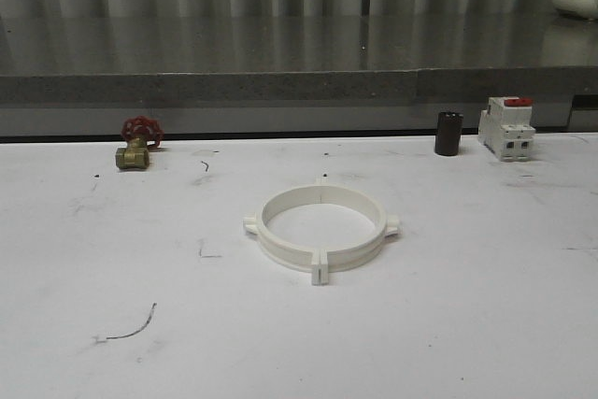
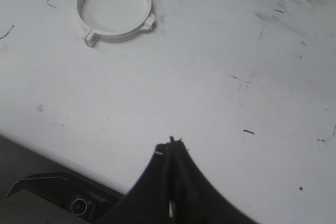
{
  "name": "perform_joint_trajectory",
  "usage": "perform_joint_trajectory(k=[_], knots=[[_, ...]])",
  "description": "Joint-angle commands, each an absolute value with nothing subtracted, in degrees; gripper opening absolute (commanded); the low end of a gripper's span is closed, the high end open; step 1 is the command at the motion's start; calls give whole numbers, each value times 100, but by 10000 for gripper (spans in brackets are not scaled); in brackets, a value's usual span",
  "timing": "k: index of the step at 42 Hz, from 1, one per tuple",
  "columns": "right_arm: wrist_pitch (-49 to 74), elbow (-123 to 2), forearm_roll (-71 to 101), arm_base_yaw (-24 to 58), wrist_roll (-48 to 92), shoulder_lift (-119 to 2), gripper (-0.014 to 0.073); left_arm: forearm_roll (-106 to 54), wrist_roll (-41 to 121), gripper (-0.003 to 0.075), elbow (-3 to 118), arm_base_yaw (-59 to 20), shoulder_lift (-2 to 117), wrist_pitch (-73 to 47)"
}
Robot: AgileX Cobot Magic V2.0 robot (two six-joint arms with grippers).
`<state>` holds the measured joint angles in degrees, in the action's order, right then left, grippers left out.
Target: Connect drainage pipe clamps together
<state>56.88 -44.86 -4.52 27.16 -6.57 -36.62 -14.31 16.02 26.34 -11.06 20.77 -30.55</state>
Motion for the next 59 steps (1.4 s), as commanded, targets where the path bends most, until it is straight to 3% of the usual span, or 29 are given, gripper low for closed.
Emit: perform_joint_trajectory(k=[1, 12, 20, 33, 59], knots=[[5359, -4615, -495, 2731, -616, -3656, -68, -1498, 1584, -20, 2150, -455, 1365, -2141], [5359, -4615, -495, 2731, -616, -3656, -68, -1389, 1390, -20, 952, 249, -137, -1639], [5384, -4615, -495, 2731, -616, -3658, -68, -338, 296, -20, 709, 236, -102, -1372], [5384, -4615, -495, 2731, -616, -3658, -68, 182, -298, -20, -163, -44, -102, 238], [5384, -4615, -495, 2731, -616, -3658, -68, 157, -298, -20, -161, -53, -102, 173]])
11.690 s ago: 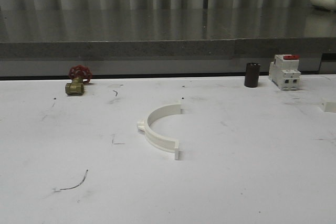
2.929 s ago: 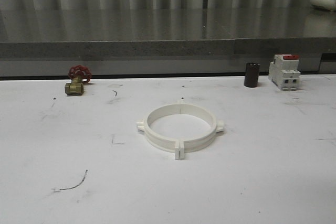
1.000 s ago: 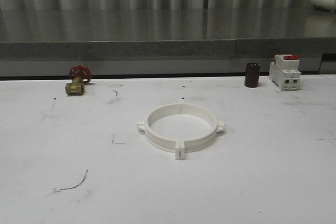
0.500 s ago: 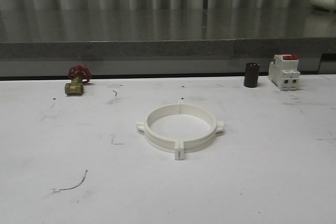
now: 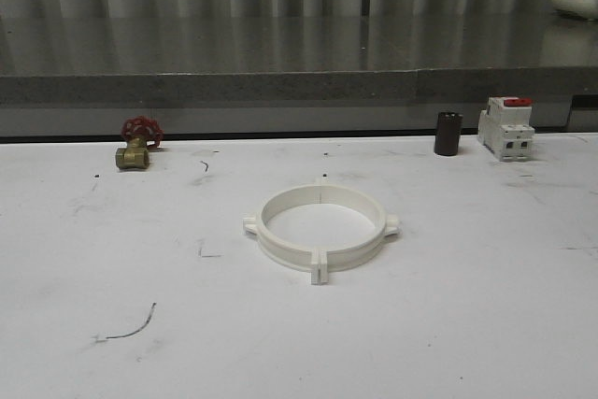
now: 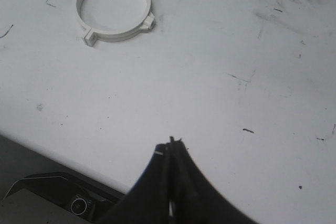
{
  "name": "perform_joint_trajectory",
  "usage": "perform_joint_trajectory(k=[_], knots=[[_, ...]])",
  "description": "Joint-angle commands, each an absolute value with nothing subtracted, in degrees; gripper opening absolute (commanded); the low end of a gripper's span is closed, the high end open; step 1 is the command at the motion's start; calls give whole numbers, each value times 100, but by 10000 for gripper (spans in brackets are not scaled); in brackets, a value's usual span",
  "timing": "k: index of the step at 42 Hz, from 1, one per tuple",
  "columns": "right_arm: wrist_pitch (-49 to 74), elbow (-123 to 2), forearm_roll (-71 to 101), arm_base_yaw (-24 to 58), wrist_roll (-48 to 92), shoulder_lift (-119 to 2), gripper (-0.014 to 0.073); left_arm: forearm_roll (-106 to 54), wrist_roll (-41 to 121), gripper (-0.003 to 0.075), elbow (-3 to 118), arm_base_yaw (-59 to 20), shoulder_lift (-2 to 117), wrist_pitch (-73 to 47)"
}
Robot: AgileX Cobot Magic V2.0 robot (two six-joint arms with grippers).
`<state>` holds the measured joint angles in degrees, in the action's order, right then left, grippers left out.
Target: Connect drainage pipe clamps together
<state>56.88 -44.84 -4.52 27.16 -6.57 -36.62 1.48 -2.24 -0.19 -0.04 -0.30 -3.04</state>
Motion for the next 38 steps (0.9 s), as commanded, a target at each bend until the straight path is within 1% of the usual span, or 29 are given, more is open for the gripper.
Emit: perform_joint_trajectory(k=[1, 22, 27, 34, 38], knots=[[5384, -4615, -495, 2731, -616, -3658, -68, 157, -298, -20, -161, -53, -102, 173], [5294, -4552, -633, 2678, -616, -3559, -68, 157, -298, -20, -161, -53, -102, 173], [4422, -4049, -716, 2162, -616, -3106, -68, 157, -298, -20, -161, -53, -102, 173], [3342, -2923, -711, 1295, -616, -1932, -68, 157, -298, -20, -161, -53, -92, 173], [2761, -2179, -681, 948, -616, -1288, -68, 157, -298, -20, -161, -53, -92, 173]])
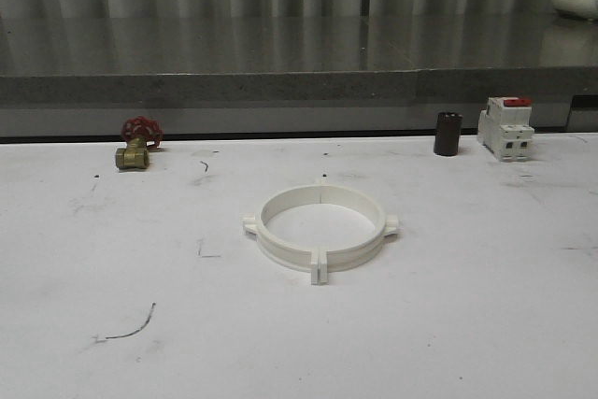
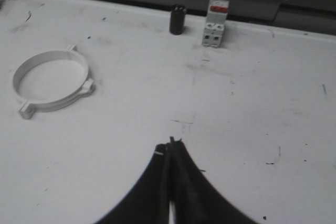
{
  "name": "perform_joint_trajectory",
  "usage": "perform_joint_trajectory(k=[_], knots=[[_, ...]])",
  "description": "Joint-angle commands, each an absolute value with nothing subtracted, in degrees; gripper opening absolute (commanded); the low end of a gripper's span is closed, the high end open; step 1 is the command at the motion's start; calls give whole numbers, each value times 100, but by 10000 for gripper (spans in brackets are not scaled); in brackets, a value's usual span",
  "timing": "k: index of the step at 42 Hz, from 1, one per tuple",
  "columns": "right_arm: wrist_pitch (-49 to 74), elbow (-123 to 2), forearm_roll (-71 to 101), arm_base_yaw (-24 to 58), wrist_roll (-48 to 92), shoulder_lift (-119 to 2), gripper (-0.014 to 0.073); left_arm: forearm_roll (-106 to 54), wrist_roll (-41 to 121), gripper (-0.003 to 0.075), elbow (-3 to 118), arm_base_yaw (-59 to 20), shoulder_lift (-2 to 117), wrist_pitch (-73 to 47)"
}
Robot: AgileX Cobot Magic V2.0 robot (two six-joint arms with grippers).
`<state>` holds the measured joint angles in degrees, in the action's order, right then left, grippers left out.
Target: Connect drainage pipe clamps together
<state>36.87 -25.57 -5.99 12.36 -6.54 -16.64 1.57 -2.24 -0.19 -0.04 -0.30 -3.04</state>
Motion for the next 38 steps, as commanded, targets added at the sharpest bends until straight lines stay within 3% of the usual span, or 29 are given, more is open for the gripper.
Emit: perform_joint_trajectory(k=[1, 10, 18, 38], knots=[[2562, -2018, -667, 857, -616, -1112, -68, 157, -298, -20, -161, -53, -92, 173], [1336, -667, -422, 563, -616, 45, -68, 157, -298, -20, -161, -53, -92, 173], [0, 147, -64, 391, -616, 153, -68, 157, -298, -20, -161, -53, -92, 173], [-400, 135, 222, 376, -616, 153, -68, 157, -298, -20, -161, -53, -82, 173]])
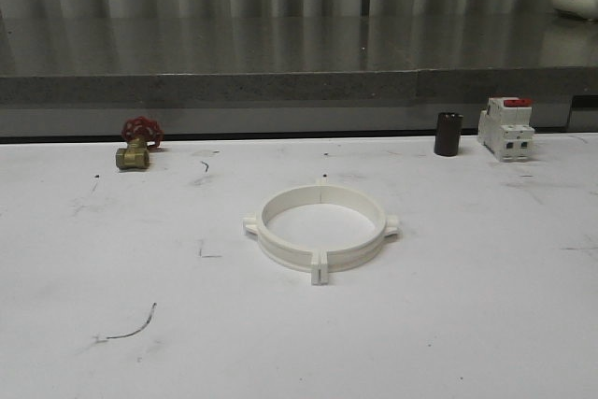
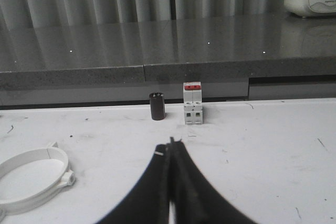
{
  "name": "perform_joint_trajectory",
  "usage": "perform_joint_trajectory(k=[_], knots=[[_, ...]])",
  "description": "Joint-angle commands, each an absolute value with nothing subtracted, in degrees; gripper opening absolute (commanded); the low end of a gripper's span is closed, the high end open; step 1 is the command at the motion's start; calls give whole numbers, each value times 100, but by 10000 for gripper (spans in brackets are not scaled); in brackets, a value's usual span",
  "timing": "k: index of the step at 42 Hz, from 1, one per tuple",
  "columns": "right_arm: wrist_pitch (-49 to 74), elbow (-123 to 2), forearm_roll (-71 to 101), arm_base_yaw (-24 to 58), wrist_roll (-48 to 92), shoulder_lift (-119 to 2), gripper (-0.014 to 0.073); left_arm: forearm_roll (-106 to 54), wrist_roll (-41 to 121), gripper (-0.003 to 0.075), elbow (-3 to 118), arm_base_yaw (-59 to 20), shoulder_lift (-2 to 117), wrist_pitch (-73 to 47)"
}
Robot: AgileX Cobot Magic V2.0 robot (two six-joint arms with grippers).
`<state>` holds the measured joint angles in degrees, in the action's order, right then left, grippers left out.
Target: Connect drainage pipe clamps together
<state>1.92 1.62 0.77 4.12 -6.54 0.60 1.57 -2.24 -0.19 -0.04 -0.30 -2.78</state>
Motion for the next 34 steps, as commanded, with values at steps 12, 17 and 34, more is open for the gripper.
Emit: perform_joint_trajectory(k=[12, 17, 34], knots=[[-277, 135, 499, 363, -313, 153, -68, 157, -298, -20, -161, -53, -82, 173], [-290, 135, 493, 218, -313, 157, -68, 157, -298, -20, -161, -53, -82, 173], [-294, 135, 220, 172, -313, 157, -68, 157, -298, -20, -161, -53, -82, 173]])
